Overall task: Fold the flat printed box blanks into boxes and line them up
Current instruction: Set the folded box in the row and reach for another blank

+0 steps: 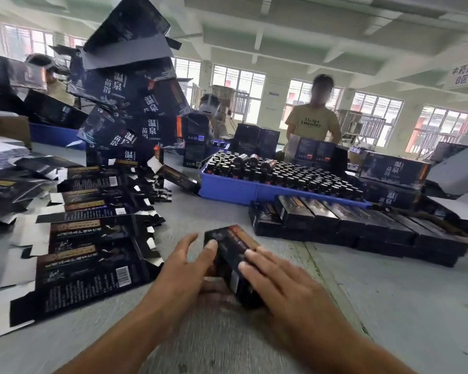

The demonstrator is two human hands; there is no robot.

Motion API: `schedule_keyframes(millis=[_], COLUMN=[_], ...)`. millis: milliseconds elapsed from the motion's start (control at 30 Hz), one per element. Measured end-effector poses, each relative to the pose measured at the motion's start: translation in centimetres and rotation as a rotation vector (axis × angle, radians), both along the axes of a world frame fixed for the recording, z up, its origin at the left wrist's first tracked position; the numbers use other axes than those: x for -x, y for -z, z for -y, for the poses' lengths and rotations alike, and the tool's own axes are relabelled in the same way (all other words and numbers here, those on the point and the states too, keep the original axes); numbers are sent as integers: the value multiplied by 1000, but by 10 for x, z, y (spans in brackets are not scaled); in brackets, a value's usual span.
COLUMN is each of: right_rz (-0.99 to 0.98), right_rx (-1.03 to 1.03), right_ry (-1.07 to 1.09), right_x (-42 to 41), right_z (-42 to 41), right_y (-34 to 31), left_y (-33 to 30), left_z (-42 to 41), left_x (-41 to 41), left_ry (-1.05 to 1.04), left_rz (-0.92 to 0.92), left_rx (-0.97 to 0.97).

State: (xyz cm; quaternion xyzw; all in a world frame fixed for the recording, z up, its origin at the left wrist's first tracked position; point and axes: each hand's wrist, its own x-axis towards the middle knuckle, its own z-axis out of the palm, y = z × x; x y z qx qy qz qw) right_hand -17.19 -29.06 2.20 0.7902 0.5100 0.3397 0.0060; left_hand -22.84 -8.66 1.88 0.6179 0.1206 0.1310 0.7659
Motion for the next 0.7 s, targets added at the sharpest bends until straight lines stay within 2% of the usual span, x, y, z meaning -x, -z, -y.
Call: schedule_keyframes(millis=[67, 167, 233, 300, 467, 600, 700], right_rz=[-101, -208, -226, -232, -327, -301, -217], right_rx=[-100, -145, -139, -108, 86, 103, -36], right_ry=[66, 220, 315, 405, 616, 619, 458], right_x=[-25, -73, -107, -135, -176, -168, -145], right_z=[-6, -22, -35, -49, -64, -63, -62], right_y=[-10, -29, -35, -38, -38, -40, -34], left_y=[5, 17, 19, 18, 16, 16, 16], left_z=[1, 6, 10, 10, 7, 9, 9], left_x=[-3, -5, -5, -6, -8, -6, -3], left_ry=[-35, -5, 16, 24, 36, 27, 29], left_rz=[0, 19, 9, -8, -68, -79, -34], left_rx=[-180, -674, -893, -947, -917, -959, -1016])
